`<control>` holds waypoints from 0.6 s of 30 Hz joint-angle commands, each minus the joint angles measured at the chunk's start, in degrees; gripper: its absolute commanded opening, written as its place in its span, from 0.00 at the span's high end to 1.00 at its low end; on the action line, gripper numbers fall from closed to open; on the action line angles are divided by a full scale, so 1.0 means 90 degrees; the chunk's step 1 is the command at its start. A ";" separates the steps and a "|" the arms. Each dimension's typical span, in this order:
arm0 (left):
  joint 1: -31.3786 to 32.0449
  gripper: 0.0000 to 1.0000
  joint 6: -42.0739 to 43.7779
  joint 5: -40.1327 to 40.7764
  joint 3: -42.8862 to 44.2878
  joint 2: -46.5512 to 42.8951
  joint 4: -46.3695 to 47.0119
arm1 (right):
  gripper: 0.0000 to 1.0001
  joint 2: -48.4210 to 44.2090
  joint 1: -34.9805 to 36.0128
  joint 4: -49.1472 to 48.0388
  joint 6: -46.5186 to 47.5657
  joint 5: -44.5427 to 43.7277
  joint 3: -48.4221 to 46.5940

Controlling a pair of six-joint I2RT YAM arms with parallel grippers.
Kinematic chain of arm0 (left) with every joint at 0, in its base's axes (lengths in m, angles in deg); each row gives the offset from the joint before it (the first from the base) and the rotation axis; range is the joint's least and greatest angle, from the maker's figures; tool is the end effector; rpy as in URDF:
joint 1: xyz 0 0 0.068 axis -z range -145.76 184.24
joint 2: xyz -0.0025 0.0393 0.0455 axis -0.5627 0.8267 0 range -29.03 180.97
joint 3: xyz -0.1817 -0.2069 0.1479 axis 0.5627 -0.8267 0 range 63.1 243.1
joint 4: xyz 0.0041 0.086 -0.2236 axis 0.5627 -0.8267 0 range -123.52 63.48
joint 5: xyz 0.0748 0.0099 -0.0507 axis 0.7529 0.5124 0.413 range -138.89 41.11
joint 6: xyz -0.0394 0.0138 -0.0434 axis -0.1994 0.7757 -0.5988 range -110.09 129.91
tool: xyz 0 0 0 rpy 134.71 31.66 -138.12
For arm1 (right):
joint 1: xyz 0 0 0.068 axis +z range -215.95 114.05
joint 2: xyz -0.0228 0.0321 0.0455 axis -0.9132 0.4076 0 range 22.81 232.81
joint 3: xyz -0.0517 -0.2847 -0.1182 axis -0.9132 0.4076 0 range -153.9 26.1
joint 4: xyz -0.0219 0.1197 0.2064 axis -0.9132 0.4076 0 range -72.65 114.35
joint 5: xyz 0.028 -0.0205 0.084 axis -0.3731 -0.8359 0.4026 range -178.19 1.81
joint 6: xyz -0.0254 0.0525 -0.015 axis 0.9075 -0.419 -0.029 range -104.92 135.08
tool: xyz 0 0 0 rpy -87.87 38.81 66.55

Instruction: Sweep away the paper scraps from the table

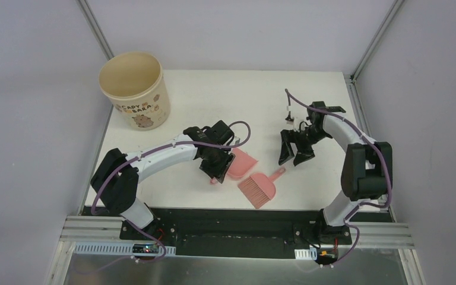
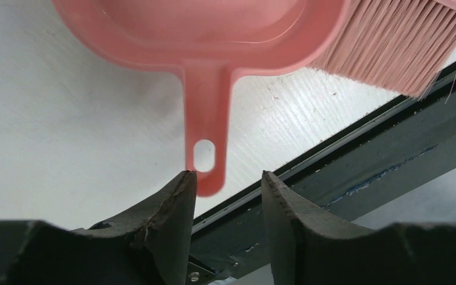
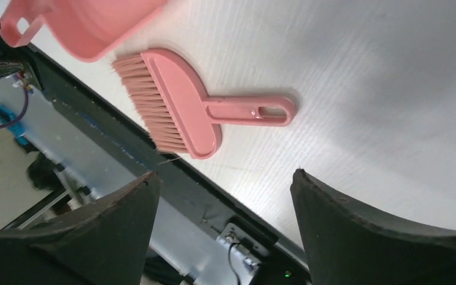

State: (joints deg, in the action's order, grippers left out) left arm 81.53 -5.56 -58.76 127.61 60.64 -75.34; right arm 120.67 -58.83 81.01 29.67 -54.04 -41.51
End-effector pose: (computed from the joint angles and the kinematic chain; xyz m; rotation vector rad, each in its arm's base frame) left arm 0.1821 -0.2085 0.2652 0.8464 2.8378 -0.4352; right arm 0.2706 0.0590 0.2451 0.5298 -2.9286 -0.9186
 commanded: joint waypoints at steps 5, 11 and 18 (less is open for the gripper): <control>0.0042 0.42 0.0182 0.0229 0.0602 -0.0167 -0.0132 | 0.00 -0.1541 -0.0598 -0.0937 -0.0390 -0.0249 0.0239; 0.0033 0.32 0.0532 0.1549 0.1457 -0.0365 -0.0108 | 0.00 -0.3007 -0.1239 -0.2322 -0.0992 -0.0369 0.0840; -0.1179 0.04 0.0163 0.1196 0.0814 -0.1076 0.1520 | 0.00 -0.4325 -0.1336 -0.3609 -0.1323 -0.0804 0.1557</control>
State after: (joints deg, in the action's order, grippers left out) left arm 79.15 -1.69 -46.12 139.13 57.43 -72.15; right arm 86.66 -70.81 59.94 20.58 -59.00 -30.56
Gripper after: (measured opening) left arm 0.826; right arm 0.996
